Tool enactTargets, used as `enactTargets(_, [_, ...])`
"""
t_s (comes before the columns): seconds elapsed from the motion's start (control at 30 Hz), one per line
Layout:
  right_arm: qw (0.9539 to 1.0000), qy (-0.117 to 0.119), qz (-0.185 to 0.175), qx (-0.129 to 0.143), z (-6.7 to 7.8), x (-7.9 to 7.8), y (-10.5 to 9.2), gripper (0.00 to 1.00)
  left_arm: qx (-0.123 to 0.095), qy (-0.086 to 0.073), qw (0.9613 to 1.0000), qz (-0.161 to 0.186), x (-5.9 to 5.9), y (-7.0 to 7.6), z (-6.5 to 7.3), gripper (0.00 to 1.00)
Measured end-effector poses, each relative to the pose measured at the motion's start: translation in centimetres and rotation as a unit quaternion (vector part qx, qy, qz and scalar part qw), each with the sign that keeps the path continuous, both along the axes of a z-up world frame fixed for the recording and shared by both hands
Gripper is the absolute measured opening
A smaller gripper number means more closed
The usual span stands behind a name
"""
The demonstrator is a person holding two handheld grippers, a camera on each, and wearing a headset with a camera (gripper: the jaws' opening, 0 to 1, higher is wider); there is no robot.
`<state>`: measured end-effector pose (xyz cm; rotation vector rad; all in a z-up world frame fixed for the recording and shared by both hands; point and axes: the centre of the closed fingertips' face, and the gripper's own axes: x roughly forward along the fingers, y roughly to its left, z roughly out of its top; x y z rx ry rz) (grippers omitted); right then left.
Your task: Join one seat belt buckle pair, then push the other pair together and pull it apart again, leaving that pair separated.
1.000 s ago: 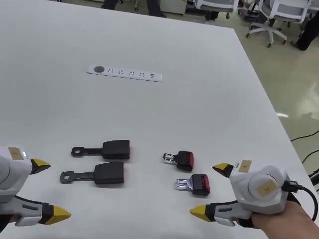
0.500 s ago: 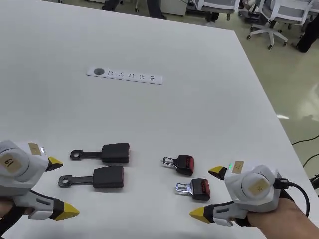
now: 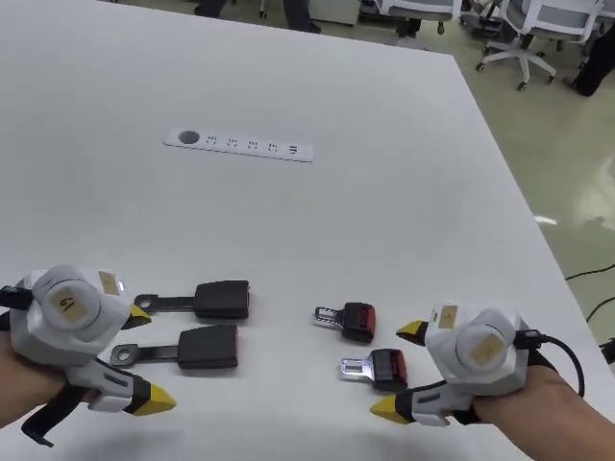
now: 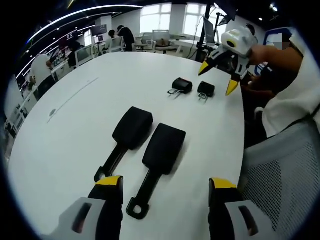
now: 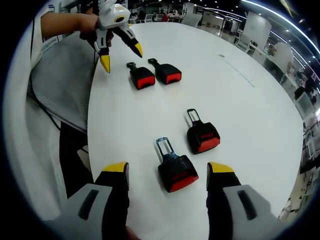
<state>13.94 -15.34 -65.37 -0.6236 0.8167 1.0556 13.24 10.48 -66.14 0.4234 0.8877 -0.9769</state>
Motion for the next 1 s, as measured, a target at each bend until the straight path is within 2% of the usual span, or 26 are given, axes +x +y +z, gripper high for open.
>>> enactTargets(0.13, [1.0000,0.004,0.002,-0.002,-0.3,0.3,-0.2,0.58,0.006,0.008,0.9997,-0.020,0.1,-0.4,-0.3,0.65])
enactTargets(0.27, [0.9999,0.010,0.008,-0.007,-0.8,0.5,-0.7,0.56,0.006,0.009,0.9995,-0.029,0.6,-1.0,-0.2,0.63])
enactTargets(0.33, [0.9998,0.013,0.013,-0.012,-1.0,0.4,-0.8,0.54,-0.002,0.007,0.9992,-0.038,0.7,-1.8,0.0,0.60])
enactTargets(0.4, [0.9995,0.015,0.020,-0.016,-1.3,0.3,-0.8,0.53,-0.012,-0.002,0.9986,-0.052,0.9,-2.5,0.1,0.53])
enactTargets(0.53, [0.9991,0.018,0.031,-0.021,-1.7,0.4,-0.8,0.50,-0.003,0.008,0.9981,-0.060,1.0,-2.8,-0.6,0.50])
enactTargets(0.7, [0.9984,0.021,0.045,-0.028,-2.5,0.6,-1.0,0.48,0.010,0.012,0.9970,-0.076,1.1,-3.4,-0.9,0.48])
enactTargets(0.83, [0.9978,0.025,0.053,-0.032,-2.9,0.7,-1.2,0.46,0.020,0.010,0.9961,-0.085,1.6,-3.5,-1.1,0.48])
enactTargets(1.0, [0.9966,0.030,0.066,-0.040,-3.3,0.5,-1.4,0.45,0.037,0.003,0.9930,-0.112,1.7,-3.7,-1.6,0.45])
